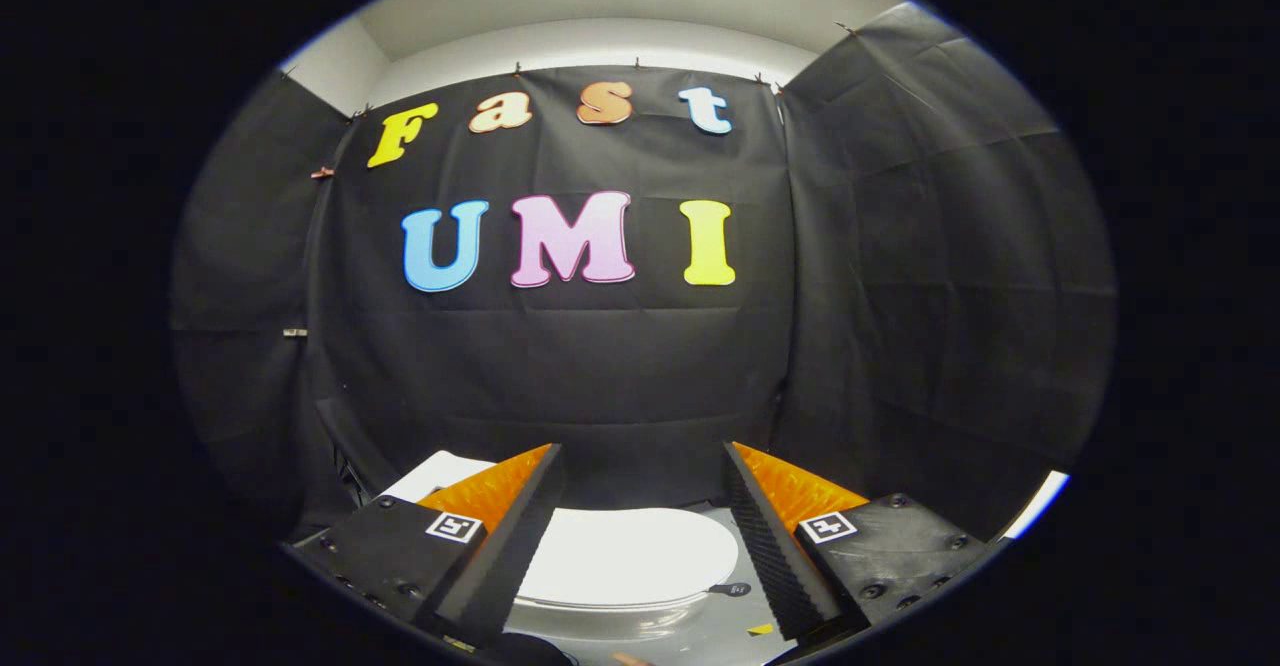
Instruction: Open the toilet lid.
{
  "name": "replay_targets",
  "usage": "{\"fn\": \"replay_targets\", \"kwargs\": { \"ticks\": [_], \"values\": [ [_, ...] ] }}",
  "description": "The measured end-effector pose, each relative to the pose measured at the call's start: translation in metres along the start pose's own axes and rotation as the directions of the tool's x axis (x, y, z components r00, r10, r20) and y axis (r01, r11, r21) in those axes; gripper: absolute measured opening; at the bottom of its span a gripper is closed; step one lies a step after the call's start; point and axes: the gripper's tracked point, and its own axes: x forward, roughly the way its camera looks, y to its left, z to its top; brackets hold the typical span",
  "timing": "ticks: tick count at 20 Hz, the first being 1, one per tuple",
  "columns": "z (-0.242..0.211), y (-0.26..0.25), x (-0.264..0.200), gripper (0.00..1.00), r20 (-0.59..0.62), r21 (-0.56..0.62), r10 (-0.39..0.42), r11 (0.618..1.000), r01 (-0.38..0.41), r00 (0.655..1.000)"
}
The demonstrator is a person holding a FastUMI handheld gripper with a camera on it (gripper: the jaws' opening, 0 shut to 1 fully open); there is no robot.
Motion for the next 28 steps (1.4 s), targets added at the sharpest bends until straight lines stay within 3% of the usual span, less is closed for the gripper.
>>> {"fn": "replay_targets", "kwargs": {
  "ticks": [7, 16, 20, 28],
  "values": [
    [-0.051, -0.07, 0.064, 0.98, -0.053, 0.118, -0.068, 0.99, 0.074, 0.996],
    [-0.193, -0.133, 0.132, 0.97, -0.249, 0.347, -0.058, 0.926, 0.145, 0.967],
    [-0.258, -0.16, 0.154, 0.96, -0.334, 0.481, -0.039, 0.852, 0.206, 0.942],
    [-0.375, -0.191, 0.162, 0.94, -0.469, 0.698, 0.039, 0.629, 0.343, 0.883]
  ]
}}
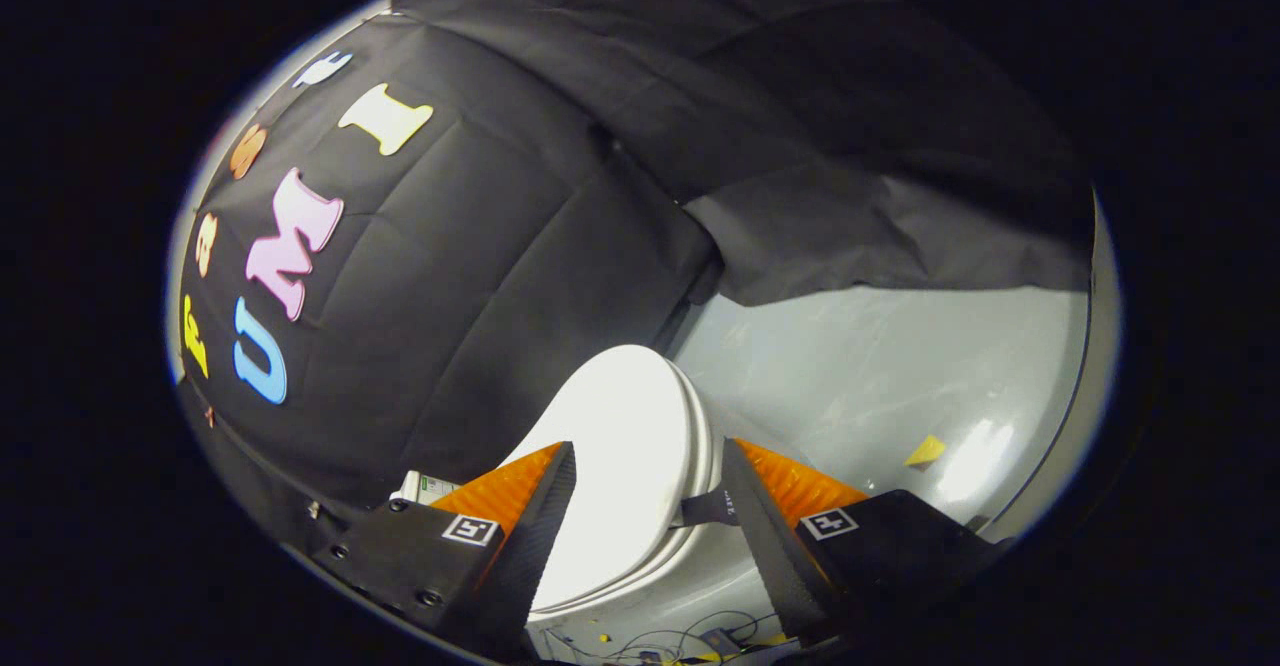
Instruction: Open the toilet lid.
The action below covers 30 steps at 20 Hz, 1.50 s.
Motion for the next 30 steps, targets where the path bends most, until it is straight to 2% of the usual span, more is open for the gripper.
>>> {"fn": "replay_targets", "kwargs": {
  "ticks": [6, 10, 12, 14, 19, 21, 24, 26, 27, 28, 30],
  "values": [
    [-0.017, -0.031, 0.017, 0.92, -0.045, 0.146, 0.019, 0.989, -0.012, 0.999],
    [-0.013, -0.04, 0.019, 0.82, -0.042, 0.207, 0.046, 0.978, -0.036, 0.998],
    [-0.008, -0.048, 0.014, 0.8, -0.015, 0.213, 0.028, 0.977, -0.024, 1.0],
    [-0.005, -0.052, 0.012, 0.83, -0.013, 0.234, 0.021, 0.972, -0.018, 1.0],
    [-0.016, -0.058, 0.025, 0.82, -0.046, 0.25, 0.019, 0.968, -0.007, 0.999],
    [-0.027, -0.059, 0.028, 0.75, -0.083, 0.256, 0.036, 0.967, -0.013, 0.996],
    [-0.041, -0.062, 0.039, 0.56, -0.115, 0.292, 0.054, 0.956, -0.019, 0.992],
    [-0.043, -0.063, 0.041, 0.35, -0.122, 0.308, 0.069, 0.951, -0.029, 0.99],
    [-0.044, -0.067, 0.039, 0.35, -0.141, 0.309, 0.073, 0.951, -0.026, 0.987],
    [-0.047, -0.064, 0.05, 0.31, -0.127, 0.324, 0.069, 0.946, -0.024, 0.99],
    [-0.042, -0.066, 0.041, 0.23, -0.122, 0.35, 0.087, 0.936, -0.039, 0.989]
  ]
}}
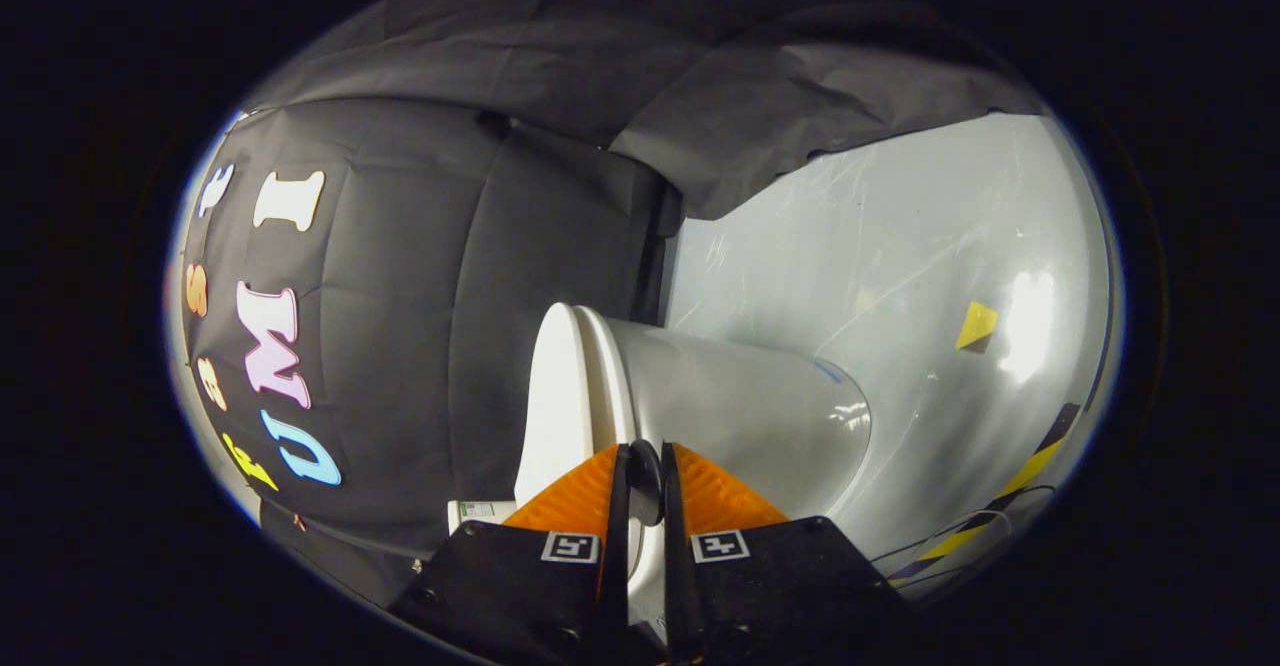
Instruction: Open the toilet lid.
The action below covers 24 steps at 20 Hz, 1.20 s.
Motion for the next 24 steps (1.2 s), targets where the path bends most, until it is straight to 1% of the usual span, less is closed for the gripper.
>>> {"fn": "replay_targets", "kwargs": {
  "ticks": [1, 2, 3, 4, 8, 10, 14, 18, 20, 24],
  "values": [
    [-0.001, 0.001, 0.0, 0.19, -0.003, 0.007, 0.008, 1.0, -0.008, 1.0],
    [-0.014, 0.001, 0.017, 0.18, 0.003, 0.018, 0.032, 0.999, -0.032, 0.999],
    [0.008, 0.005, 0.011, 0.18, 0.011, 0.013, 0.02, 1.0, -0.02, 1.0],
    [0.0, 0.006, 0.01, 0.05, 0.007, -0.001, 0.019, 1.0, -0.019, 1.0],
    [-0.002, 0.015, -0.002, 0.05, 0.003, -0.01, 0.018, 1.0, -0.018, 1.0],
    [-0.001, 0.026, -0.007, 0.05, 0.014, -0.015, 0.039, 0.999, -0.039, 0.999],
    [-0.004, 0.056, -0.02, 0.05, 0.029, -0.091, 0.078, 0.993, -0.075, 0.997],
    [-0.009, 0.103, -0.04, 0.05, 0.07, -0.179, 0.108, 0.979, -0.094, 0.992],
    [-0.013, 0.129, -0.053, 0.05, 0.09, -0.23, 0.135, 0.967, -0.112, 0.987],
    [-0.033, 0.19, -0.077, 0.05, 0.097, -0.381, 0.179, 0.915, -0.13, 0.979]
  ]
}}
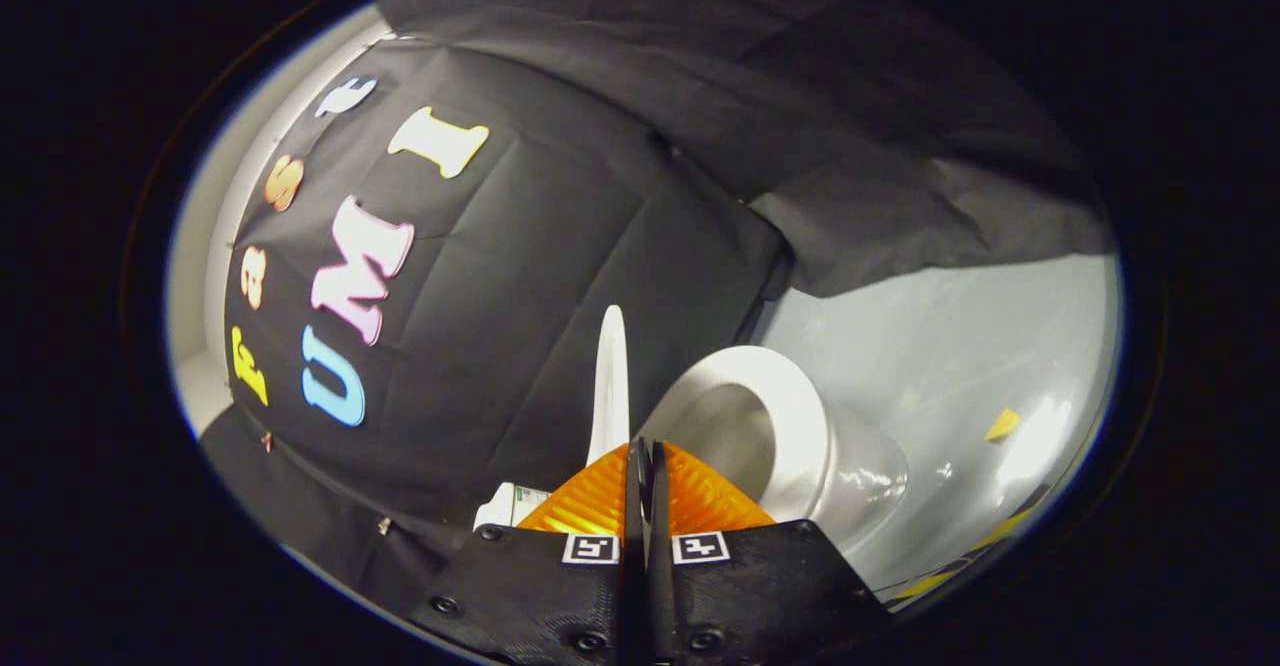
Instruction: Open the toilet lid.
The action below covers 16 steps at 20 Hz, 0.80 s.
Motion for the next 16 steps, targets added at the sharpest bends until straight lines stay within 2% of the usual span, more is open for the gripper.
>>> {"fn": "replay_targets", "kwargs": {
  "ticks": [3, 8, 16],
  "values": [
    [-0.002, 0.051, -0.009, 0.05, 0.007, -0.123, 0.028, 0.992, -0.027, 1.0],
    [-0.019, 0.122, -0.022, 0.05, 0.015, -0.292, 0.059, 0.955, -0.052, 0.998],
    [-0.063, 0.217, -0.035, 0.05, 0.006, -0.511, 0.128, 0.853, -0.107, 0.992]
  ]
}}
